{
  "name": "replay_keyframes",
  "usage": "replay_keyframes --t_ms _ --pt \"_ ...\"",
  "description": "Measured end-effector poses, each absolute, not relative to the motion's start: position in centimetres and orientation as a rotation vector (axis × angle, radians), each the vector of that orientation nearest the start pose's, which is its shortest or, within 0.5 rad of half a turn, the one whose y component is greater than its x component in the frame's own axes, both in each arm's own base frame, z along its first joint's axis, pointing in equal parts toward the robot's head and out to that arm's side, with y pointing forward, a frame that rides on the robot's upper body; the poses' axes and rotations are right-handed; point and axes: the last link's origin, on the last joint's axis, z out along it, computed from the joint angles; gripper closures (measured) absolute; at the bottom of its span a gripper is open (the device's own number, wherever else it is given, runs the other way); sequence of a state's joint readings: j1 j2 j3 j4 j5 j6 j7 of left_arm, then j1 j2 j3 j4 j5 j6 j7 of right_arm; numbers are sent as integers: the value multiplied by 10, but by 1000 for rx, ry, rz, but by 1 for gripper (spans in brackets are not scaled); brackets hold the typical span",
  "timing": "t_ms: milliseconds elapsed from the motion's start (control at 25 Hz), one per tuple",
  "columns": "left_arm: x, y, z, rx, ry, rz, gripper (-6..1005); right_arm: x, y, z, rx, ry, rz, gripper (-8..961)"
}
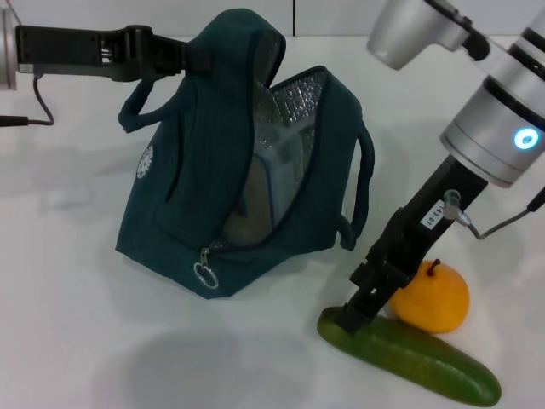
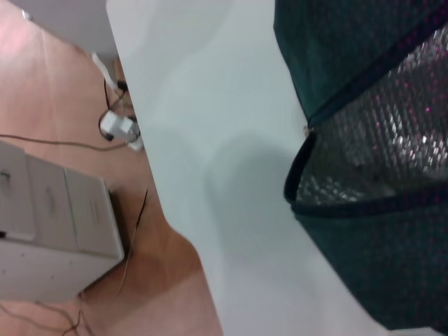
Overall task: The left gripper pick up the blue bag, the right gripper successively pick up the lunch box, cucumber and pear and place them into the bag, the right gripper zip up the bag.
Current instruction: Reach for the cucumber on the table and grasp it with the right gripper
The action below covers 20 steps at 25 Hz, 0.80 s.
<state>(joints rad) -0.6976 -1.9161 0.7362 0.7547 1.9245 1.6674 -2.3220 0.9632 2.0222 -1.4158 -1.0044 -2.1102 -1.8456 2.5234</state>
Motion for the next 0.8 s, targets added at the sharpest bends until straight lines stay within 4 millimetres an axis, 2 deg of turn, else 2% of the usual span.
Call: replay_keyframes --t_ms 280,440,800 --pt "-199 386 78 -2597 -1504 -809 946 90 333 -38 -3202 1001 -683 169" --pt "-198 386 78 -2598 -1505 -811 946 92 332 -43 -3188 973 -722 168" --pt "-198 388 80 -2595 -1499 -809 946 91 332 -63 -3120 746 -894 172"
